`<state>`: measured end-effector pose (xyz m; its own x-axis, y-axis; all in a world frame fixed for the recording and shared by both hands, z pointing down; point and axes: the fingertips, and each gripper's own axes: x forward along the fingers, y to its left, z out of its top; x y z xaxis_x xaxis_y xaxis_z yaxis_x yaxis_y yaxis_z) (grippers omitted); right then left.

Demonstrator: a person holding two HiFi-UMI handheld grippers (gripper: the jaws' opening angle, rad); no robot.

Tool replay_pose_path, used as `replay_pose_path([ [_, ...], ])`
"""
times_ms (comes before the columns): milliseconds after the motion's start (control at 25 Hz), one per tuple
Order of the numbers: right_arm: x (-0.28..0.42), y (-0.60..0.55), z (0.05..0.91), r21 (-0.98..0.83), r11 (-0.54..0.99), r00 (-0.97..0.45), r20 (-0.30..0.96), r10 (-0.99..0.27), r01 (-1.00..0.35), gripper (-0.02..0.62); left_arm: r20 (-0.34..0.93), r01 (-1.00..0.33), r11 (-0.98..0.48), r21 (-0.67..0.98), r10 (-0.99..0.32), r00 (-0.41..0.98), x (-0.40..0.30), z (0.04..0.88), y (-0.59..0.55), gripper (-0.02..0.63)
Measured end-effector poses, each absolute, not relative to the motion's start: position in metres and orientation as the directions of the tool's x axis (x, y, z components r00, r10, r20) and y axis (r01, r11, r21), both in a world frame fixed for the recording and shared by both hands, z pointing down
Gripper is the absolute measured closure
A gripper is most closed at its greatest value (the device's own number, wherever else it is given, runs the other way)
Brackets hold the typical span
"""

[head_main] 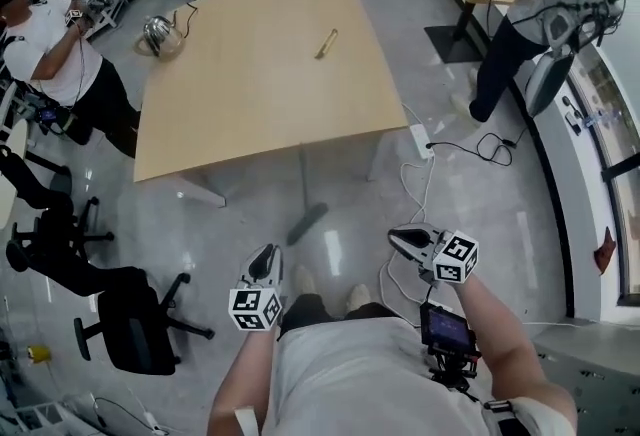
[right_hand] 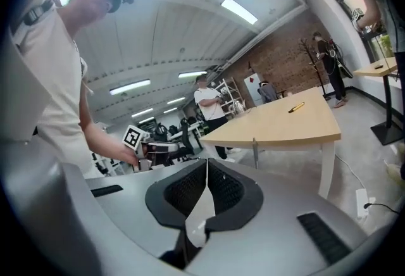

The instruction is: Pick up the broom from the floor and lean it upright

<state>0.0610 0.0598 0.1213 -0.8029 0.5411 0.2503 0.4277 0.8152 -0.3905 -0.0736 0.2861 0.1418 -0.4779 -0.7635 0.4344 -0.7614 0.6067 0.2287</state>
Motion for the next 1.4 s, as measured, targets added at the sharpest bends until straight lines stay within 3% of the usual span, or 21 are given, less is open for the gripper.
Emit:
replay_pose_path([
  [240,0.086,0.092,0.086,-0.408,0.742,-0.752,0.174,0.636,0.532,0.577,0.398,-0.794,0.577,0.192,-0.785,-0.475,-0.040,0.108,0.305,0.584],
  [480,0.111,0.129,0.090,-0.413,0.804,-0.822,0.191,0.536,0.428,0.577,0.383,-0.822,0.513,0.248,-0.831,-0.403,0.001,0.113,0.354,0.591],
  [640,0.087,0.135,0.071,-0.379,0.839,-0.862,0.169,0.478,0.391,0.578,0.331,-0.845,0.463,0.270,-0.868,-0.370,-0.005,0.095,0.367,0.591],
  [1400,0.062,0.158,0.046,-0.385,0.834,-0.845,0.206,0.494,0.395,0.578,0.341,-0.886,0.380,0.264,-0.897,-0.283,-0.014,0.089,0.345,0.589],
])
